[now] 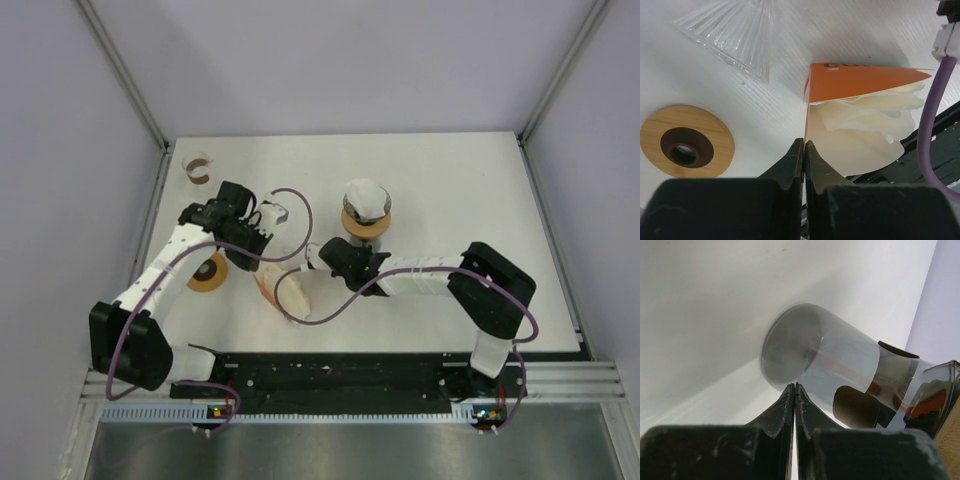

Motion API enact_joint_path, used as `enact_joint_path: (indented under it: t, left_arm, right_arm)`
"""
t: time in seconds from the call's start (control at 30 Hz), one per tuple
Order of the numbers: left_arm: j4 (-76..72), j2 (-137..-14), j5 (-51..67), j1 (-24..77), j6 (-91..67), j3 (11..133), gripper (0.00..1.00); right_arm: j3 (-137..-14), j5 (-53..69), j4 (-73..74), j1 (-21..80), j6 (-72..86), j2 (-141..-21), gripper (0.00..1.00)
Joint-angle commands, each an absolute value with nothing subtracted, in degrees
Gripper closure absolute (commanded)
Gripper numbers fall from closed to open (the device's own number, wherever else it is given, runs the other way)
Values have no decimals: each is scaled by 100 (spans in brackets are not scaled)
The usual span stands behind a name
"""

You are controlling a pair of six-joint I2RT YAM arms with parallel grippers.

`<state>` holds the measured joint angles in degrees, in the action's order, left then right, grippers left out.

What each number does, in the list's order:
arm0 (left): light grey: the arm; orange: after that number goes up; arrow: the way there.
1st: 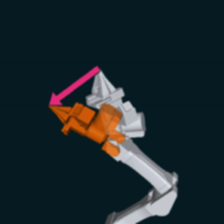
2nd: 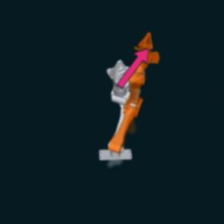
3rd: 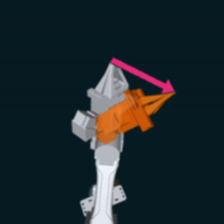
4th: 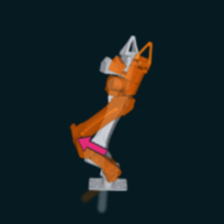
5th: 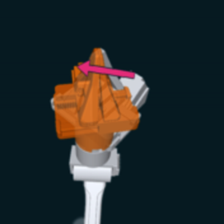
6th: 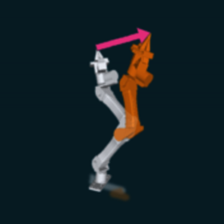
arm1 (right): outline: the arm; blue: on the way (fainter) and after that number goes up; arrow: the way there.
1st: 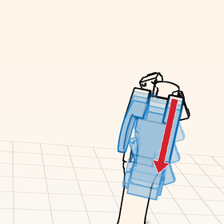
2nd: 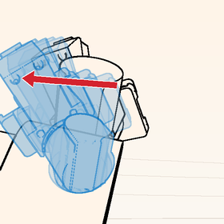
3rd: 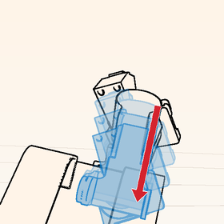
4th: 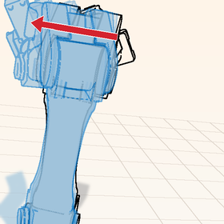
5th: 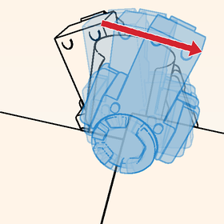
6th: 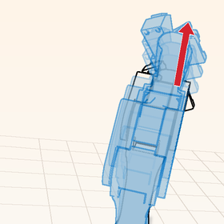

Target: Place the coffee filter in the dripper

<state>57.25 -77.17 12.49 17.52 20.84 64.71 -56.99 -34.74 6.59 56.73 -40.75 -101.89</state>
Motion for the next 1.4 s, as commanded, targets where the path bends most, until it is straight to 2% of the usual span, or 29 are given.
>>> enact_joint_path:
  t: [0.0,0.4,0.83,1.37]
  left_arm:
    - [5669,-7418,1213,1767,2206,6504,96]
    - [5607,-7321,1213,1767,2162,6653,96]
    - [5537,-7216,1213,1767,2109,6627,96]
    - [5546,-7146,1143,1767,2162,6592,97]
  right_arm:
    - [-5713,-3472,360,5441,-3981,-10151,100]
    - [-5950,-3278,53,4887,-4218,-10643,100]
    - [-7039,-2971,-281,4351,-4430,-11557,100]
    - [-7954,-2707,-71,4219,-4439,-12182,100]
